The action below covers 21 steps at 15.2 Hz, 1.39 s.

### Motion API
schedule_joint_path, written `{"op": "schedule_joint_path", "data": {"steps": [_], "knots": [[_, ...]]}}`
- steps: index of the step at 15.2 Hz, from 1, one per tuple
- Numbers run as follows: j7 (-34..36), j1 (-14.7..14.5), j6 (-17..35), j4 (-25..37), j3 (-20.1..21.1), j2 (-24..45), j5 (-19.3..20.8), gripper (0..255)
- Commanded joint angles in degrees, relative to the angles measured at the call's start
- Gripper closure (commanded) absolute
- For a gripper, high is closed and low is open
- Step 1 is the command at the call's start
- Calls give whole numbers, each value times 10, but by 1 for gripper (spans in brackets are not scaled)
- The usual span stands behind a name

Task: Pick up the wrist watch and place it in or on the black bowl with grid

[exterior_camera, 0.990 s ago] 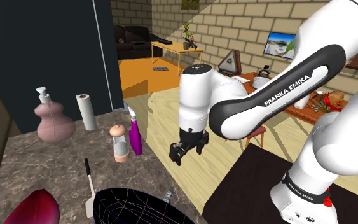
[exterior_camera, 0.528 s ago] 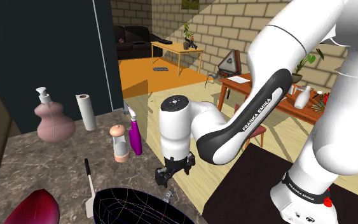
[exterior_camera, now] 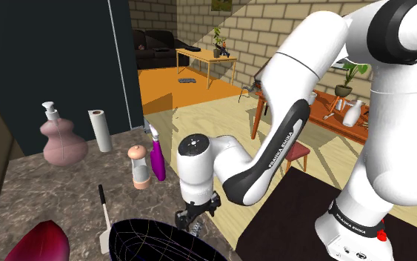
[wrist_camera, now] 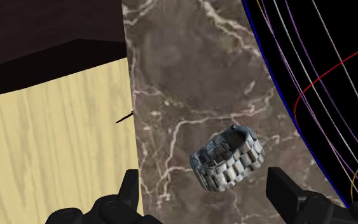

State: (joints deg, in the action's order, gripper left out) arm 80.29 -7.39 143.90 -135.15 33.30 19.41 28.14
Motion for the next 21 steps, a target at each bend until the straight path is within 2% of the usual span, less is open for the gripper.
{"op": "schedule_joint_path", "data": {"steps": [1, 9, 10, 19, 21], "knots": [[13, -8, 10, 2, -11, 17, 18, 0], [16, -11, 13, 3, -14, 21, 23, 0], [15, -10, 13, 2, -14, 20, 22, 255], [16, -11, 13, 3, -14, 21, 23, 255], [3, -2, 3, 0, -3, 5, 5, 255]]}}
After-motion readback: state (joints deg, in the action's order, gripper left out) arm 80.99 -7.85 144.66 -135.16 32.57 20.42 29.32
